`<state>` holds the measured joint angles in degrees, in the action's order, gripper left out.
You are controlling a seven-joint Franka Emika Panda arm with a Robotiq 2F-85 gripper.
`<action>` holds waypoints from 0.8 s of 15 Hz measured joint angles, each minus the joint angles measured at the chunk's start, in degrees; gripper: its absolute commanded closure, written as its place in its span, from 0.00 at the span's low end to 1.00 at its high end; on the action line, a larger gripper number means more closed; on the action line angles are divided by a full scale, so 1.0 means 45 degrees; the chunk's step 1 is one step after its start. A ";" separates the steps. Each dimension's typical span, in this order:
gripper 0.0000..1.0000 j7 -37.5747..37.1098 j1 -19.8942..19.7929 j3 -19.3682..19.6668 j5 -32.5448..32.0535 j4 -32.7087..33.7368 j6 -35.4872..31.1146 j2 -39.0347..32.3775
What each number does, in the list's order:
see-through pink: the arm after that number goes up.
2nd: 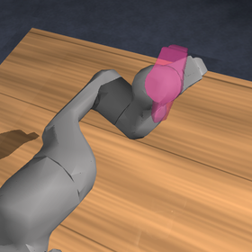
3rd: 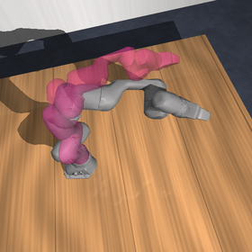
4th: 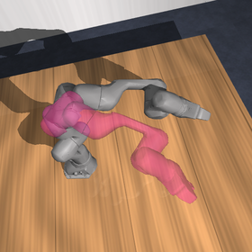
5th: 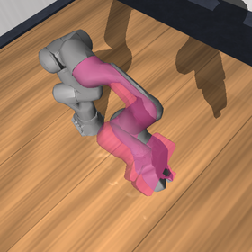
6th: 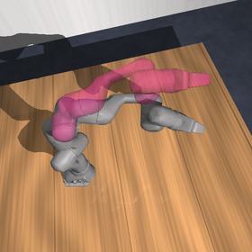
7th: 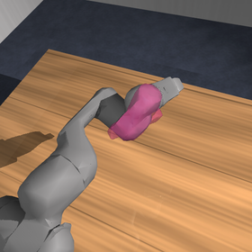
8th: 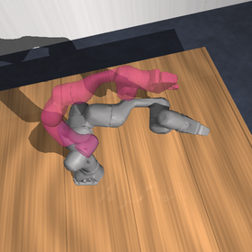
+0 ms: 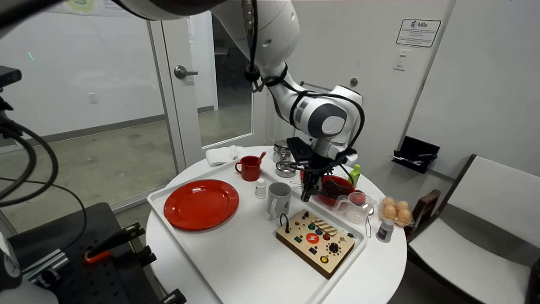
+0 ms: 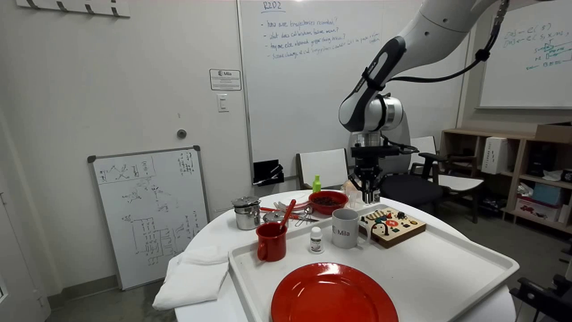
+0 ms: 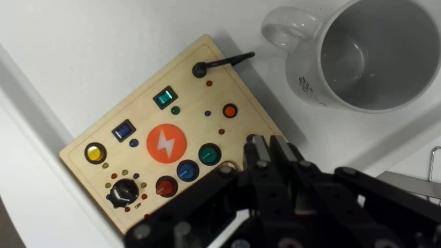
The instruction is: Push a button on the board
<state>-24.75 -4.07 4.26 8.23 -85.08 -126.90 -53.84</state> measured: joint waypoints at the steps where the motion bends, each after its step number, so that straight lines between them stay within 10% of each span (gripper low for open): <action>1: 0.89 -0.0184 0.0009 0.0008 0.0029 0.0088 -0.0069 -0.0156; 7: 0.90 -0.0903 -0.0001 0.0211 0.0261 0.0096 -0.0493 -0.0405; 8: 0.68 -0.0964 -0.0001 0.0242 0.0311 0.0095 -0.0523 -0.0404; 12: 0.46 -0.0973 0.0004 0.0236 0.0358 0.0070 -0.0528 -0.0373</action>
<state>-29.13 -4.05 5.32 9.84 -84.77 -129.27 -55.52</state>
